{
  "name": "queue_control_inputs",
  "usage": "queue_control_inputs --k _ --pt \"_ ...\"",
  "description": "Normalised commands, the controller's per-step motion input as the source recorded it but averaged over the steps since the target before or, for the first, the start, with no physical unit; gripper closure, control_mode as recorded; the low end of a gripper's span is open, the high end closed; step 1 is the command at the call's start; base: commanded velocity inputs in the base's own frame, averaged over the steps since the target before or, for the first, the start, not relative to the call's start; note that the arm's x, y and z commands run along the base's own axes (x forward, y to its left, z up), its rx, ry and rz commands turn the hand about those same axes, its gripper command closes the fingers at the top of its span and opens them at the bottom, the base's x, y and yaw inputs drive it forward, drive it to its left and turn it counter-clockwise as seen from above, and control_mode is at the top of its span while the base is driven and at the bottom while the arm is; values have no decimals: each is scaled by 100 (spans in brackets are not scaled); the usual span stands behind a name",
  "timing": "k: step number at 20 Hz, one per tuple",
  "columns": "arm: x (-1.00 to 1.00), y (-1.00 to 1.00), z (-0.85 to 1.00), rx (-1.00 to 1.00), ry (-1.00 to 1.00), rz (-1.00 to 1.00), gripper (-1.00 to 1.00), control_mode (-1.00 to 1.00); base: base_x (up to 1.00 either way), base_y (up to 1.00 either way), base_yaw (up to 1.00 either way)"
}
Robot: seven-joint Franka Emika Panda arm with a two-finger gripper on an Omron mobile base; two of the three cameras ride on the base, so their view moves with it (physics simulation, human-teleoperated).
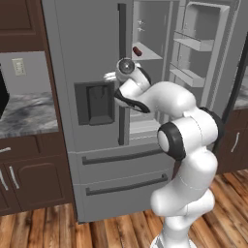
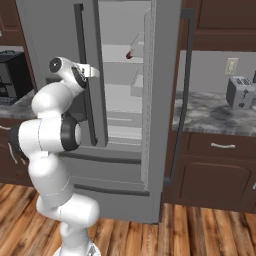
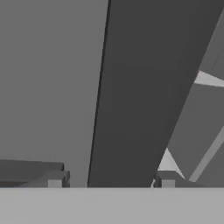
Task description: Move the hot dog bun to the plate on the dining table and place the condiment next to that plate. Then navigate to the fridge and take the sausage and place it on the plate as well.
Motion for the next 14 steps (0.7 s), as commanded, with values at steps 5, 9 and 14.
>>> queue_control_inputs --k 5,9,14 --pt "-40 33 0 -1 -16 9 100 -100 0 0 0" --pt "-53 72 0 0 -4 15 100 -100 0 0 0" --pt "-75 98 21 5 0 14 100 -100 0 0 0"
